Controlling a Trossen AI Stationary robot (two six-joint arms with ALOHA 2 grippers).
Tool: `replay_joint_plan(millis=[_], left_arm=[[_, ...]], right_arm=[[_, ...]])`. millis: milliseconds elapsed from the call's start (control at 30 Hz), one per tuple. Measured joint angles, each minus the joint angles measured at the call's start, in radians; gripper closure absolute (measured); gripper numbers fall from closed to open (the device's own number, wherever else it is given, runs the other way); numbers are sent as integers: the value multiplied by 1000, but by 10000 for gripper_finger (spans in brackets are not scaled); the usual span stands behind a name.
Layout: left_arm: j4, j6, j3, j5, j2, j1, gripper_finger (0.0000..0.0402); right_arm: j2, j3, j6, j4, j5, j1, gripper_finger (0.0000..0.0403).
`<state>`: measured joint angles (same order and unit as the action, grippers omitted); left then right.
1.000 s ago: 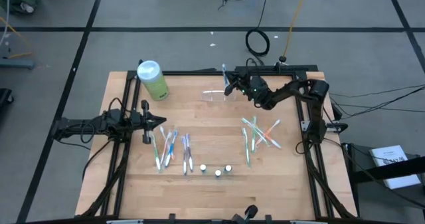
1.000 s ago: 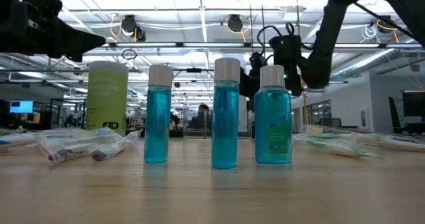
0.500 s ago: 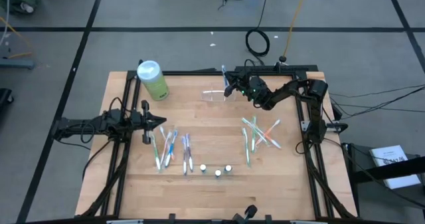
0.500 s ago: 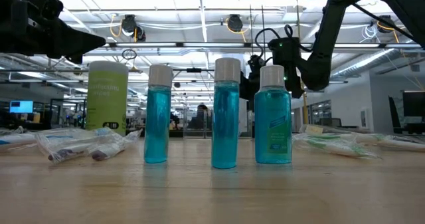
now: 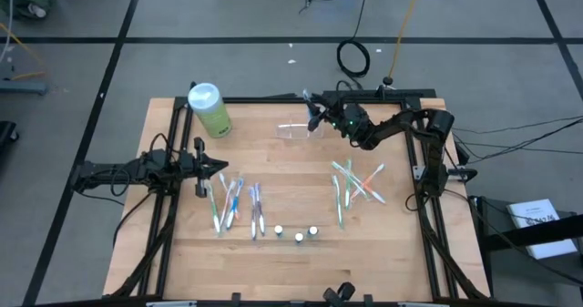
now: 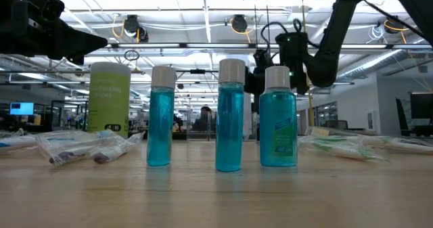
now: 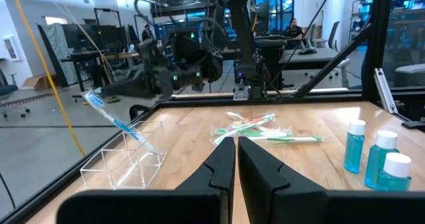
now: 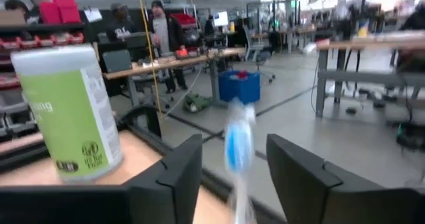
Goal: Pick & Place toothbrushing station
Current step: Put the orange toothbrush into the transparent organizer
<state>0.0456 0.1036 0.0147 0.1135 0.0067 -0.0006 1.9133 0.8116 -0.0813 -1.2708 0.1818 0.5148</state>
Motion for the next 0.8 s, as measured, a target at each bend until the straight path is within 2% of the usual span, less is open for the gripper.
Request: replay_joint_plan(millis=[167, 367, 600, 800], left_arm=[[0, 0, 0, 0, 0, 0, 376], [1, 0, 0, 0, 0, 0, 376], [1, 17, 0, 0, 0, 0, 376], [-13, 6, 1, 0, 0, 0, 376]], right_arm=[[-148, 0, 134, 179, 0, -46, 223], [-416, 0, 222, 701, -1, -151, 226], [-709, 0, 95, 1270, -1, -266, 226], [-849, 0, -71, 1651, -1, -360, 227]])
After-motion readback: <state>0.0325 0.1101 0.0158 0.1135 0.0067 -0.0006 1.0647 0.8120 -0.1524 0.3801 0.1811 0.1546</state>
